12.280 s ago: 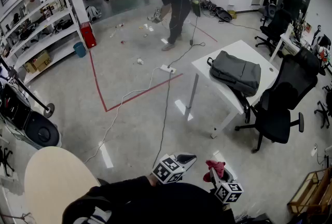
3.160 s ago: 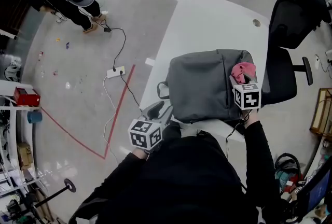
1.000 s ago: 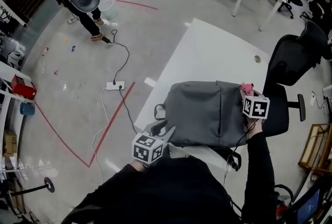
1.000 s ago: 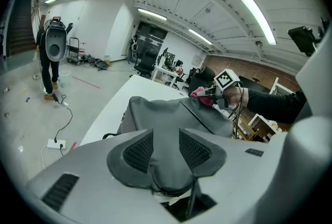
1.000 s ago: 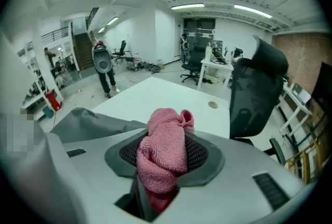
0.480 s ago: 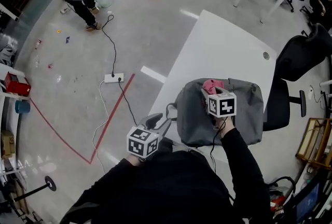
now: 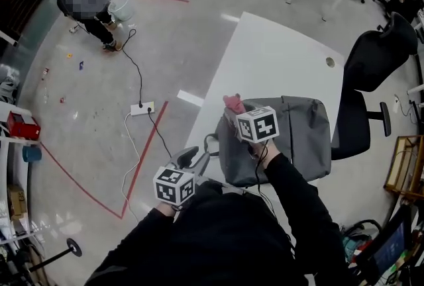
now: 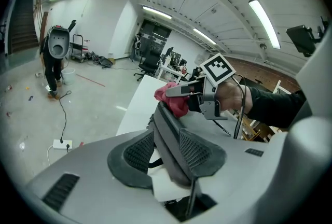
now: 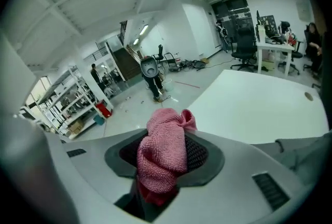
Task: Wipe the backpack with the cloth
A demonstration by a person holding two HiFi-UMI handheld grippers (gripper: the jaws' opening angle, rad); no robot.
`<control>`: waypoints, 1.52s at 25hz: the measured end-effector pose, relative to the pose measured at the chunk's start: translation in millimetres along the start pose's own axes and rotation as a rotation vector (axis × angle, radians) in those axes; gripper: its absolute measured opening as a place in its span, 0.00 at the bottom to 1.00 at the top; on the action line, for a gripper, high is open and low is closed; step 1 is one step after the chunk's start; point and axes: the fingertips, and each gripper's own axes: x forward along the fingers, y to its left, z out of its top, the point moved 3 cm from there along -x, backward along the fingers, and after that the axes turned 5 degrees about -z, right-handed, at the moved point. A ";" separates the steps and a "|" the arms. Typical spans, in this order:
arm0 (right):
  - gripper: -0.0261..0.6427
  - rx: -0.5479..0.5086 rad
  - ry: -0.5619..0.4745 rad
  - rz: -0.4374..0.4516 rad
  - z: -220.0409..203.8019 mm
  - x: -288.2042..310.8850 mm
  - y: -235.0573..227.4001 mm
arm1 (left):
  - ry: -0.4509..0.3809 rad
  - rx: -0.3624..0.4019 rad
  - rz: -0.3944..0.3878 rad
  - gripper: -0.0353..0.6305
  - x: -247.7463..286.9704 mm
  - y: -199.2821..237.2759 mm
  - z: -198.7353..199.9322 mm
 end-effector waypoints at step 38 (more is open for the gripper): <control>0.28 0.378 0.108 -0.441 -94.8 -227.1 -347.9 | -0.008 0.034 -0.031 0.29 47.3 -114.7 -13.6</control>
